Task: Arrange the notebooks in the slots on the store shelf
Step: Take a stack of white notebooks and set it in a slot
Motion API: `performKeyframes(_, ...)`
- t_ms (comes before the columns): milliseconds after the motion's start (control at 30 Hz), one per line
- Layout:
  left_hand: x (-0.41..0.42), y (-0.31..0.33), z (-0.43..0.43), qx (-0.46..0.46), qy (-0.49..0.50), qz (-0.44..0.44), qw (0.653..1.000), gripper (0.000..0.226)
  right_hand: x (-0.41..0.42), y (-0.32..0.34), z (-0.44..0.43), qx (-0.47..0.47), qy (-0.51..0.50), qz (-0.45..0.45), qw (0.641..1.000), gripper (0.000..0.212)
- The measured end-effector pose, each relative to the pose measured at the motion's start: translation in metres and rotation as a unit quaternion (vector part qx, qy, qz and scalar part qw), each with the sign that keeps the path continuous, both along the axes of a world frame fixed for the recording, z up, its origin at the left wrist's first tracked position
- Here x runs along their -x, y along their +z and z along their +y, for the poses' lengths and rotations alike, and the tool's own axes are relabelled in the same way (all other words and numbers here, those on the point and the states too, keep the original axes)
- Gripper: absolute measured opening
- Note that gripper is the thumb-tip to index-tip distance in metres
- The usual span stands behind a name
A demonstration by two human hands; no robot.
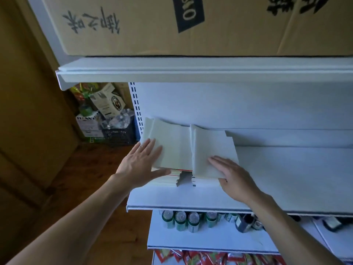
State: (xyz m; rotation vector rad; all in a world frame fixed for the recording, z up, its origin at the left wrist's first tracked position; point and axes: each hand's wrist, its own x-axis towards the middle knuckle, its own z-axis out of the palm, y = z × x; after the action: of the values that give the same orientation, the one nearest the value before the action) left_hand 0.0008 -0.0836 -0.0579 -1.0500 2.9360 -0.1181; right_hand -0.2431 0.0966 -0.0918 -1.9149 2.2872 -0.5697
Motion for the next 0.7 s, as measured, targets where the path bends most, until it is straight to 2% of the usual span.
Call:
performKeyframes(133, -0.011, 0.001, 0.001, 0.036, -0.024, 0.048, 0.998, 0.098, 0.001, 0.003, -0.004, -0.010, -0.002, -0.022, 1.000, 0.062)
performKeyframes(200, -0.017, 0.004, 0.003, 0.039, -0.036, 0.119, 0.992, 0.084, 0.002, 0.007, -0.003, -0.002, -0.009, -0.067, 0.998, 0.058)
performKeyframes(300, -0.023, 0.017, 0.005, -0.012, -0.011, 0.226, 0.974, 0.064, -0.004, 0.018, -0.003, 0.072, -0.061, -0.166, 0.982, 0.051)
performKeyframes(367, -0.023, 0.027, 0.007, -0.067, -0.003, 0.289, 0.955, 0.057, -0.010, 0.030, -0.005, 0.120, -0.111, -0.199, 0.966, 0.043)
performKeyframes(500, -0.021, 0.040, 0.013, -0.187, 0.011, 0.447, 0.875, 0.041, -0.014, 0.043, -0.006, 0.189, -0.177, -0.248, 0.934, 0.037)
performKeyframes(633, -0.012, 0.048, 0.023, -0.316, 0.040, 0.604, 0.731, 0.024, -0.009, 0.052, 0.002, 0.245, -0.228, -0.308, 0.890, 0.029)
performKeyframes(700, 0.001, 0.053, 0.037, -0.333, 0.024, 0.624, 0.707, 0.023, -0.001, 0.058, 0.012, 0.278, -0.250, -0.343, 0.862, 0.024)
